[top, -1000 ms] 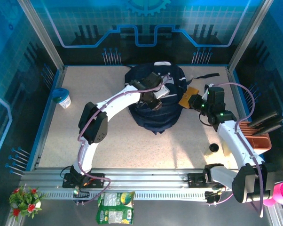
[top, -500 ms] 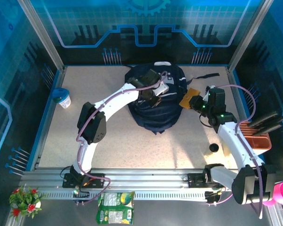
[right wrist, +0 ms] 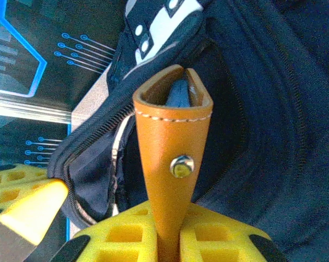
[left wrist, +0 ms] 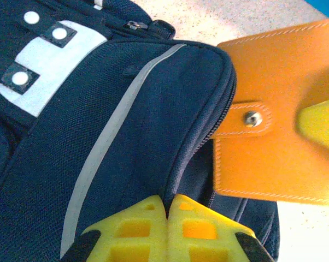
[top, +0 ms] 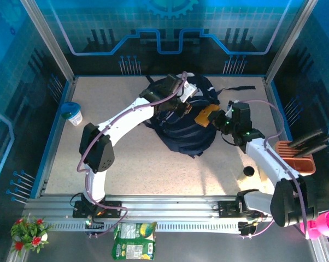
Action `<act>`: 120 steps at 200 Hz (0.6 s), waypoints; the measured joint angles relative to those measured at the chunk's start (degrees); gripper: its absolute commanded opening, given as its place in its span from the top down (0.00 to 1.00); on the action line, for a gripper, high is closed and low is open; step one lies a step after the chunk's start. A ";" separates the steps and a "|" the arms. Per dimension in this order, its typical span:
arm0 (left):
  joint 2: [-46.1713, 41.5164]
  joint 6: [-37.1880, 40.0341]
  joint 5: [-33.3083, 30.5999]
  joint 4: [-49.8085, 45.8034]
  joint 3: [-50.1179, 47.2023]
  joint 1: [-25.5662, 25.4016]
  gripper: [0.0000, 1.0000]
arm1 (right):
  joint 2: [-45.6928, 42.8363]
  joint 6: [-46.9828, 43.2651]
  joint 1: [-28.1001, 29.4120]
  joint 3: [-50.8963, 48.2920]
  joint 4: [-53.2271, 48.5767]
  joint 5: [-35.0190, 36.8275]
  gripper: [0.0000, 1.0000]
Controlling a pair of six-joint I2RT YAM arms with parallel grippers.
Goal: Pack the student bag
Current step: Place the card holder in the student bag.
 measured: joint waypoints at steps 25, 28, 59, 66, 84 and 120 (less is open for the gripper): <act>0.00 -2.25 0.85 0.96 0.00 -0.07 0.96 | 4.13 3.21 2.25 0.13 2.27 0.15 0.86; 0.00 -2.62 0.87 1.07 0.00 -0.07 0.96 | 4.57 3.69 2.51 0.20 2.36 0.31 0.85; 0.00 -4.74 1.60 1.36 0.02 -0.07 0.95 | 8.66 7.74 4.46 1.44 4.57 2.34 0.85; 0.00 -5.07 1.73 1.33 0.04 -0.07 0.95 | 9.60 8.79 4.72 1.70 5.64 2.97 0.85; 0.00 -6.03 1.92 1.36 0.11 -0.07 0.96 | 12.07 11.82 4.94 2.08 8.57 4.46 0.84; 0.00 -8.04 1.92 1.57 0.11 -0.07 0.95 | 17.62 16.17 6.12 4.59 12.50 6.78 0.74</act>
